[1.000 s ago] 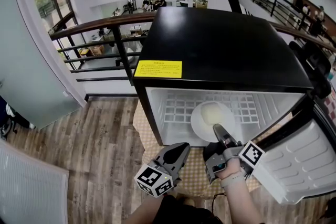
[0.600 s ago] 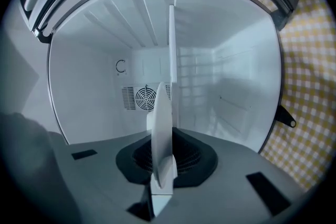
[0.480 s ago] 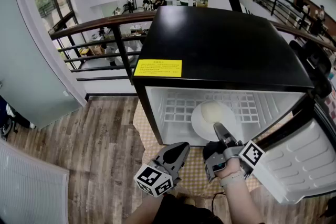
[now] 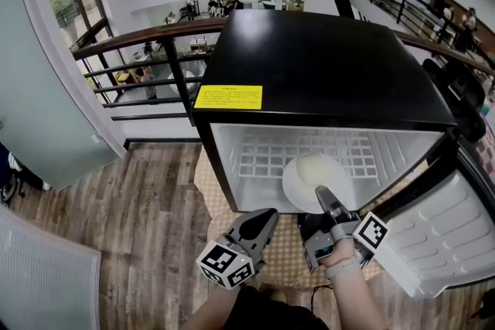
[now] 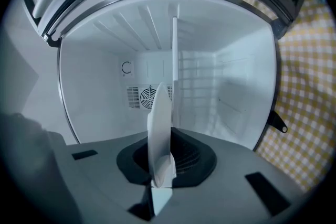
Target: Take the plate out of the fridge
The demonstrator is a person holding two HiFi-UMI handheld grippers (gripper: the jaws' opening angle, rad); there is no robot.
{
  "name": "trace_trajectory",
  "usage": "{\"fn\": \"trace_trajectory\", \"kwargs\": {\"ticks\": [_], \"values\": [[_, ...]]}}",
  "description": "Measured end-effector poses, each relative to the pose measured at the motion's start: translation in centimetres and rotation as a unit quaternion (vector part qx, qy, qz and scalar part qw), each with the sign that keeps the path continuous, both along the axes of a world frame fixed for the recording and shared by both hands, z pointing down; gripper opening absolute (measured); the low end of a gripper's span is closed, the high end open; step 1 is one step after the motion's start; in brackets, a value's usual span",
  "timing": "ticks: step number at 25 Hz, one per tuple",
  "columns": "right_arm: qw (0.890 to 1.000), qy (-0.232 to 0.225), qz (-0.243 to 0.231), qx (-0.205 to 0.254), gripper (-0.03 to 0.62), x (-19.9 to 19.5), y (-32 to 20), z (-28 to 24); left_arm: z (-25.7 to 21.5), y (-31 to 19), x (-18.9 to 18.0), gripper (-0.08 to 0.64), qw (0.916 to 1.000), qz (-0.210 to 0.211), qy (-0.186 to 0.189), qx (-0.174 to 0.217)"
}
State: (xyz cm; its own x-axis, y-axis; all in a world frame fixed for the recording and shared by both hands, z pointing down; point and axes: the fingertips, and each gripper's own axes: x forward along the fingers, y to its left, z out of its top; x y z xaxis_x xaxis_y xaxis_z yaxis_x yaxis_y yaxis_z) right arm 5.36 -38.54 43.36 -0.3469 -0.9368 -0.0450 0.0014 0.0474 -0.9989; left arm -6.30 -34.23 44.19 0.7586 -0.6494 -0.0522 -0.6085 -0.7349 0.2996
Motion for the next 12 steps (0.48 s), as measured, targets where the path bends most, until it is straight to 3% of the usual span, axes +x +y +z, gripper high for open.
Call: {"fn": "trace_trajectory", "kwargs": {"ticks": [12], "values": [[1.000, 0.000, -0.007, 0.012, 0.044, 1.0, 2.6, -0.6, -0.7, 1.5, 0.7, 0.010, 1.0000, 0.003, -0.003, 0.007]]}}
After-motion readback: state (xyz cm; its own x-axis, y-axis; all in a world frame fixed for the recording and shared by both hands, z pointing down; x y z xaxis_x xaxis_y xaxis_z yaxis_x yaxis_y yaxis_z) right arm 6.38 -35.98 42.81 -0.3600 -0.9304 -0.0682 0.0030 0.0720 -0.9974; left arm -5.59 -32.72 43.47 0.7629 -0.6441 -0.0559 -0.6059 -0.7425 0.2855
